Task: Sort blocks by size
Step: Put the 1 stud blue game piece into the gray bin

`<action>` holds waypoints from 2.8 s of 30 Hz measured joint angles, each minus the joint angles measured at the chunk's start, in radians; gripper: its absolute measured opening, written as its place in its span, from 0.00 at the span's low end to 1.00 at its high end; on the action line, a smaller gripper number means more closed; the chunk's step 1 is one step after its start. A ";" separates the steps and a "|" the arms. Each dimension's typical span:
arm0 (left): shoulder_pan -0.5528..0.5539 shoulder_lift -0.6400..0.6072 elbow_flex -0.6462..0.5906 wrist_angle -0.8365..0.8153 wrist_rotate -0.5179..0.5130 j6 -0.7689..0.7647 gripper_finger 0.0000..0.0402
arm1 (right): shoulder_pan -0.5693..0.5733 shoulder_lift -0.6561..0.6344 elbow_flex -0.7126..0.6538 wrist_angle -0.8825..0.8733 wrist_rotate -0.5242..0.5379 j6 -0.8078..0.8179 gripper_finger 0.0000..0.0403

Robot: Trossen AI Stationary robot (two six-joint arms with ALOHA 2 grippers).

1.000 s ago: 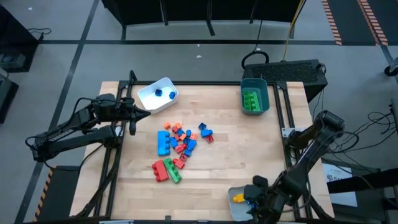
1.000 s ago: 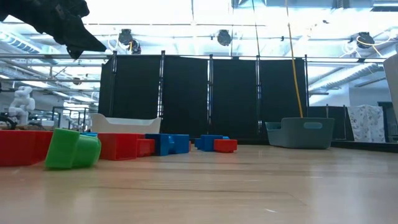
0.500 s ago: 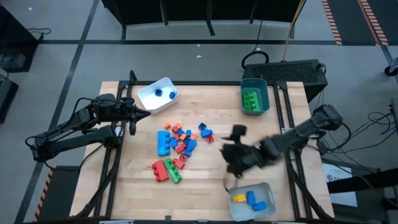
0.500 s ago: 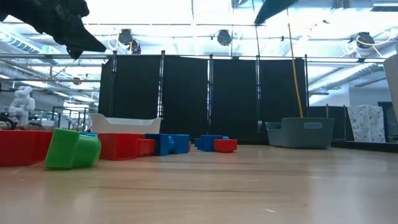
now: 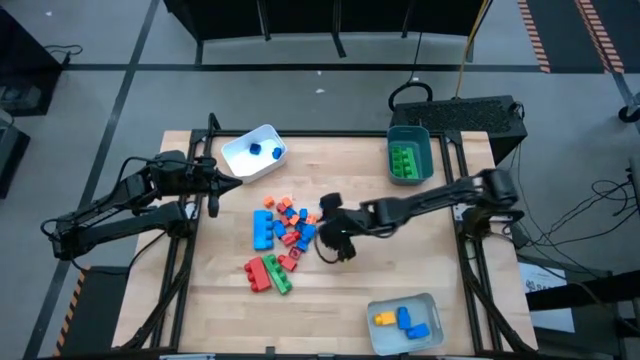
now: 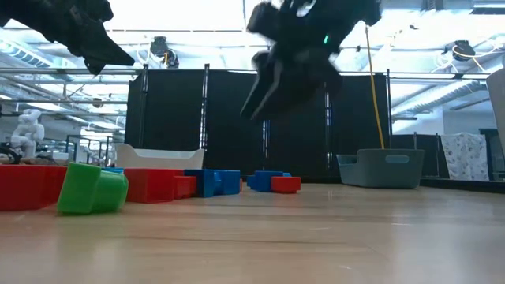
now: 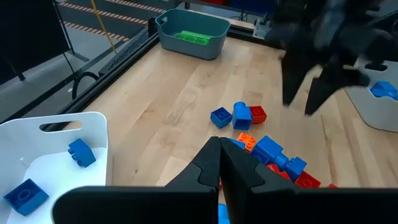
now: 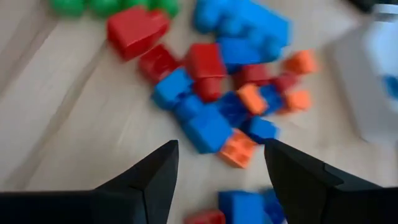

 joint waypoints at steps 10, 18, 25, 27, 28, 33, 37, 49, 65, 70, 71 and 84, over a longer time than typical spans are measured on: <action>0.000 0.000 0.000 -0.001 0.000 0.001 0.03 | -0.023 0.187 0.120 -0.002 -0.030 -0.259 0.56; 0.000 0.000 0.000 0.000 0.000 0.003 0.03 | -0.040 0.260 0.154 -0.014 -0.033 -0.349 0.56; 0.000 0.000 0.000 -0.001 0.000 0.005 0.03 | -0.071 0.291 0.156 -0.006 -0.034 -0.361 0.56; 0.000 0.000 0.000 0.000 0.000 0.005 0.03 | -0.077 0.294 0.156 -0.004 -0.039 -0.365 0.56; 0.000 0.000 0.000 0.000 0.000 0.005 0.03 | -0.078 0.294 0.156 -0.003 -0.039 -0.365 0.55; 0.000 0.000 0.000 0.000 0.000 0.013 0.03 | -0.078 0.294 0.156 -0.004 -0.038 -0.331 0.46; 0.000 0.000 0.000 0.000 0.000 0.020 0.03 | -0.080 0.295 0.157 0.002 -0.031 -0.325 0.34; 0.000 0.000 0.000 -0.001 0.000 0.020 0.03 | -0.048 0.275 0.165 -0.072 -0.031 -0.199 0.25; 0.000 0.000 0.000 -0.002 0.000 0.020 0.03 | 0.130 0.216 0.445 -0.700 -0.029 0.173 0.25; 0.000 0.000 0.000 -0.002 0.000 0.020 0.03 | 0.227 0.179 0.530 -0.908 -0.034 0.396 0.25; 0.000 0.000 0.000 -0.002 0.000 0.020 0.03 | 0.251 0.168 0.541 -0.935 -0.037 0.447 0.25; 0.000 0.000 0.000 -0.002 0.004 0.020 0.03 | 0.641 0.050 0.543 -1.183 0.017 1.406 0.25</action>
